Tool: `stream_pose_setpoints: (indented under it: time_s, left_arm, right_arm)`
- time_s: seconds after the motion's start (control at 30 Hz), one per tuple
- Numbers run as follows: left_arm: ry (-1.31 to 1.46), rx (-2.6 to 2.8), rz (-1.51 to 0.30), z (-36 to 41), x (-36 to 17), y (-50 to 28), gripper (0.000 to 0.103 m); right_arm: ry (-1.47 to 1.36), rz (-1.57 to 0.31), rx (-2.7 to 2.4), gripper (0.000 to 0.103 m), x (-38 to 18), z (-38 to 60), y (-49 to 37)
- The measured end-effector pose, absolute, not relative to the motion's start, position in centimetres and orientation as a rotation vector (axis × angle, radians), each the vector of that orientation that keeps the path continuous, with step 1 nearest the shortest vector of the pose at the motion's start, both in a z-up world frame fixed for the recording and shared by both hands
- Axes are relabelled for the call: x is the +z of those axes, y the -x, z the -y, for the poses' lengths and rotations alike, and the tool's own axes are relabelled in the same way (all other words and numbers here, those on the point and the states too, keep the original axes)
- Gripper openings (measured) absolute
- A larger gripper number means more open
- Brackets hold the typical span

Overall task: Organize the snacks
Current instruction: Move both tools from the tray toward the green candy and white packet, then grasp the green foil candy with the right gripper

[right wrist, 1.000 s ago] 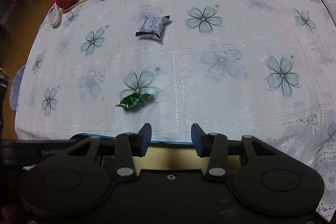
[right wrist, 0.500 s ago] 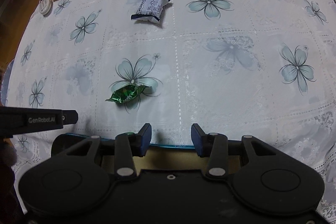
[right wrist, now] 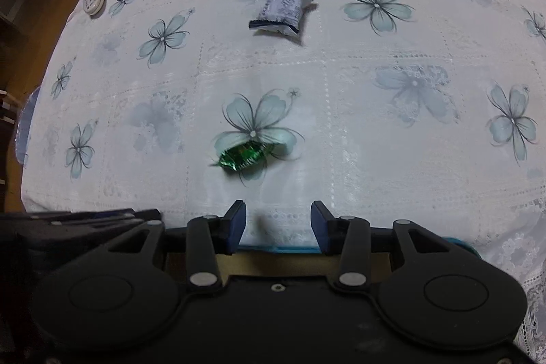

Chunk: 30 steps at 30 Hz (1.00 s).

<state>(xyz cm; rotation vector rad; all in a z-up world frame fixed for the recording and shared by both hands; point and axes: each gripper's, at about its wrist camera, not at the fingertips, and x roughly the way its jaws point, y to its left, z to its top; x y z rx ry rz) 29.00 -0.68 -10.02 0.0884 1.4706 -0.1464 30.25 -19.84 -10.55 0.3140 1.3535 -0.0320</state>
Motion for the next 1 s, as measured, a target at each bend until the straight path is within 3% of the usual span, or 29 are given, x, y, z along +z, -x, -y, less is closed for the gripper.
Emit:
stream_pose_setpoints:
  time_s: [0.23, 0.57, 0.87, 0.93, 1.0]
  left_arm:
    - [-0.055, -0.143, -1.476, 0.2, -10.4, -29.0, 0.033]
    - [-0.059, -0.140, -1.484, 0.5, -10.6, -29.3, 0.033]
    - [-0.056, -0.139, -1.489, 0.5, -10.7, -29.6, 0.033]
    - [-0.063, -0.137, -1.486, 0.7, -10.7, -29.5, 0.033]
    - [-0.068, -0.135, -1.483, 0.8, -10.8, -29.5, 0.033]
  right_arm:
    - [-0.407, -1.253, -0.166, 0.044, -10.3, 22.3, -35.4]
    - [-0.629, -1.398, -0.085, 0.044, -12.6, 21.0, -33.4]
    - [-0.682, -1.349, -0.157, 0.044, -13.5, 19.6, -36.0]
    - [-0.617, -1.341, -0.164, 0.038, -13.3, 19.2, -36.3]
    - [-0.549, -1.331, -0.169, 0.023, -13.3, 19.0, -36.5]
